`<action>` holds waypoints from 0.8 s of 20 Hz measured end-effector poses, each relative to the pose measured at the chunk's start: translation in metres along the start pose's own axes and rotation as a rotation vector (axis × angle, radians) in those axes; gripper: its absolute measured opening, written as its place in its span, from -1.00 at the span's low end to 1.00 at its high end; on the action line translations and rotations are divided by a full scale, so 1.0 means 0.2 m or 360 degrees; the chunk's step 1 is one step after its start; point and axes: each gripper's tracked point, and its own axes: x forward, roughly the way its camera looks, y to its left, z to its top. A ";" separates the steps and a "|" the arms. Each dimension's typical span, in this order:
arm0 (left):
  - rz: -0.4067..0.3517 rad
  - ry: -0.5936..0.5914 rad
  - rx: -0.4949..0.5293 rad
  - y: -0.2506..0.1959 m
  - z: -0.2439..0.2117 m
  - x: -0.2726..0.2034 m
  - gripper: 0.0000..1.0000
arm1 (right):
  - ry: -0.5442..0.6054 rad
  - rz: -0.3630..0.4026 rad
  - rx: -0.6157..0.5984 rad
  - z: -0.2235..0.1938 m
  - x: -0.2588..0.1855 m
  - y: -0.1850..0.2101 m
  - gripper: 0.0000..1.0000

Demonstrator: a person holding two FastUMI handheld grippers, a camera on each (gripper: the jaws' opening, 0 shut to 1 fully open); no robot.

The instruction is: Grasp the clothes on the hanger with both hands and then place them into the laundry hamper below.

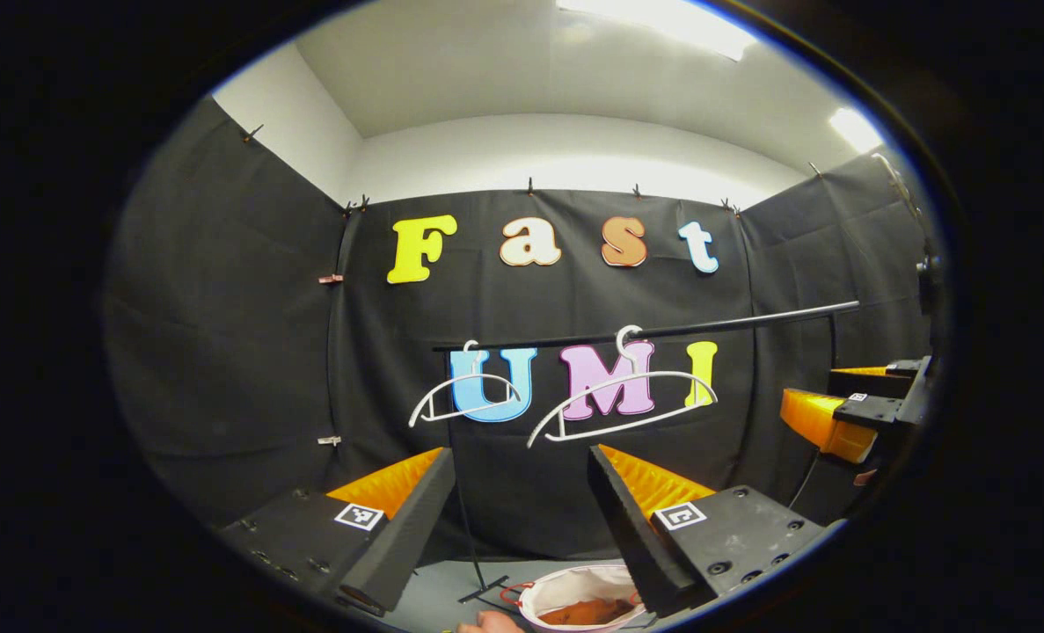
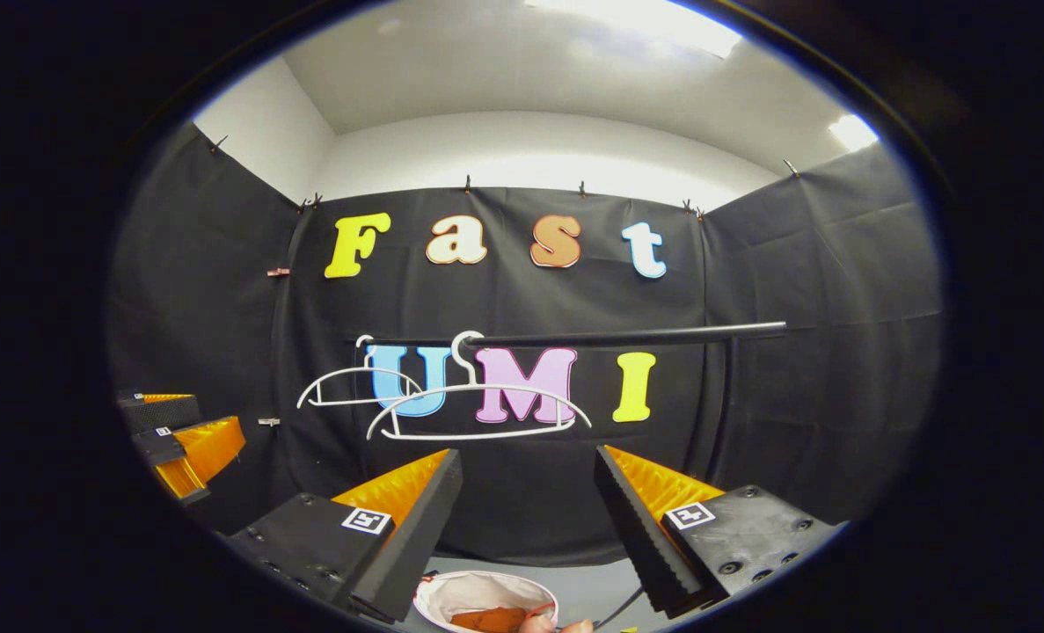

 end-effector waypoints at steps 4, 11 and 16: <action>-0.0027 0.0001 -0.0009 -0.03 0.01 -0.02 0.92 | -0.0017 -0.0005 -0.0018 0.02 -0.02 0.02 0.94; -0.0033 0.0009 -0.0037 -0.02 -0.01 -0.03 0.89 | -0.0045 -0.0024 -0.0009 0.04 -0.03 0.02 0.94; -0.0024 0.0013 -0.0041 -0.01 0.00 -0.03 0.92 | -0.0030 -0.0005 -0.0004 0.02 -0.03 0.05 0.94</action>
